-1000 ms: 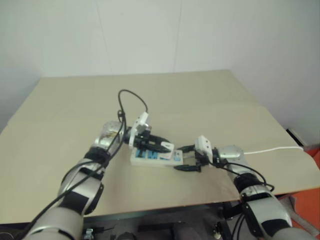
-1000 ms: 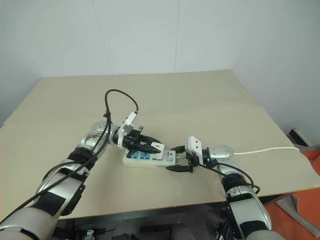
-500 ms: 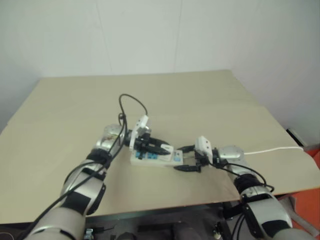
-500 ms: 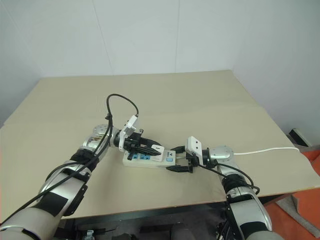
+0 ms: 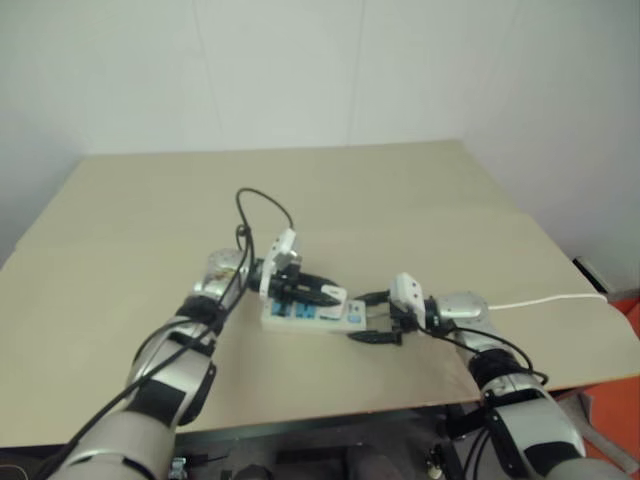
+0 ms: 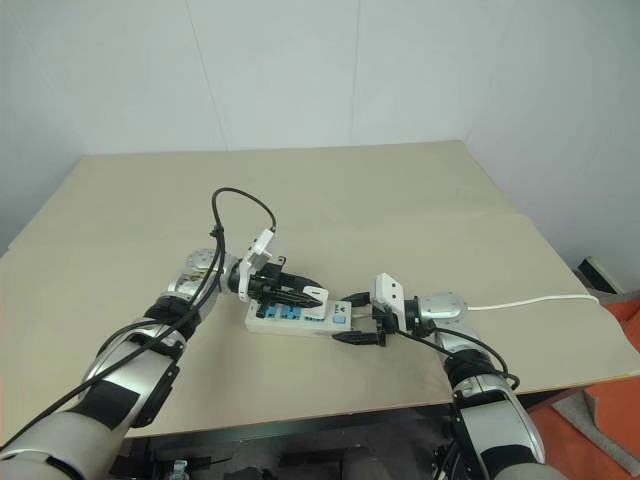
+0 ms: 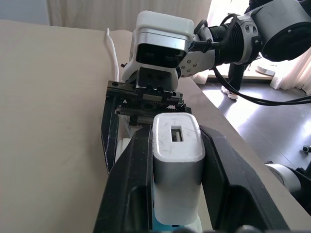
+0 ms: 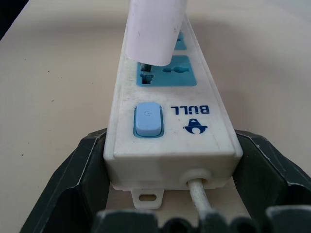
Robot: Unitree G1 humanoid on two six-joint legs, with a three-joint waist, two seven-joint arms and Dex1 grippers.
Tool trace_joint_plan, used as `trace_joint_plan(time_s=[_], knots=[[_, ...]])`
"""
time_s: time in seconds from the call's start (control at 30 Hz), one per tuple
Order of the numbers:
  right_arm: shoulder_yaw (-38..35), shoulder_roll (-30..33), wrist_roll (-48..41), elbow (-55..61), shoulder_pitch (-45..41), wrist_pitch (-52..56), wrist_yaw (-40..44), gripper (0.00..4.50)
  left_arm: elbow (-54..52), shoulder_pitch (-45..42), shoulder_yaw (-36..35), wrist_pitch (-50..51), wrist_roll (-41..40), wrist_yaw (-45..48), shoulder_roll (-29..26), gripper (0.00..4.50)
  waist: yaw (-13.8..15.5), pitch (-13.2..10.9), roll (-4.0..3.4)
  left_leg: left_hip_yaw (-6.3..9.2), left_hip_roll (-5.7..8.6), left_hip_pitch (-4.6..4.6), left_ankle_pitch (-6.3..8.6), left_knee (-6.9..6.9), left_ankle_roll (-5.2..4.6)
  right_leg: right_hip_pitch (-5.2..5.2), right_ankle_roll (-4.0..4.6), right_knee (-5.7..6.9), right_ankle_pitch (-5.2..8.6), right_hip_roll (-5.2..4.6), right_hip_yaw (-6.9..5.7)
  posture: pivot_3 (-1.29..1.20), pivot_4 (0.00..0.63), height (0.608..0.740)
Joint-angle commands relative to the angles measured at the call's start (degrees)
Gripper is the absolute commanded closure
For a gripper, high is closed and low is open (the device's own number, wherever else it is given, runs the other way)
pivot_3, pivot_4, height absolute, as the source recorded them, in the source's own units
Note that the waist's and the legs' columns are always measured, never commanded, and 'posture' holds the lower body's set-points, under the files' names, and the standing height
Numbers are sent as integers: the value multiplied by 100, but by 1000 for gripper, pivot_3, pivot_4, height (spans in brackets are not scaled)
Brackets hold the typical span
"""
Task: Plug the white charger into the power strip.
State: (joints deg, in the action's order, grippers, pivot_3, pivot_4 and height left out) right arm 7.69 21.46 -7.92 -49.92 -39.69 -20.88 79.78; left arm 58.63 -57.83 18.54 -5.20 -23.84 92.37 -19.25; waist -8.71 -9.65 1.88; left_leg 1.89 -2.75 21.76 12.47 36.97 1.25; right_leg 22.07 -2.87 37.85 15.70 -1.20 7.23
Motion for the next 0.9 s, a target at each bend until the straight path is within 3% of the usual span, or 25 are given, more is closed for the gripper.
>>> trace_joint_plan(time_s=[0.03,0.6,0.9], knots=[[326,-61,359,-156,224,123,42,1097,138,-97,29,-108,88,13,45,3490,-3,0,0,0,0,0,0,0,0,0,0,0,0,0,0,0,150,740],[342,-76,370,-140,237,70,23,1097,144,271,19,-221,-184,13,-100,3490,-10,0,0,1,0,0,0,-5,0,1,-1,-3,1,1,1,0,150,740],[366,-24,380,-138,236,-13,72,1097,444,463,4,-729,174,13,-35,3490,-12,1,0,1,-1,-3,0,-7,0,0,0,-4,1,2,2,0,150,740]])
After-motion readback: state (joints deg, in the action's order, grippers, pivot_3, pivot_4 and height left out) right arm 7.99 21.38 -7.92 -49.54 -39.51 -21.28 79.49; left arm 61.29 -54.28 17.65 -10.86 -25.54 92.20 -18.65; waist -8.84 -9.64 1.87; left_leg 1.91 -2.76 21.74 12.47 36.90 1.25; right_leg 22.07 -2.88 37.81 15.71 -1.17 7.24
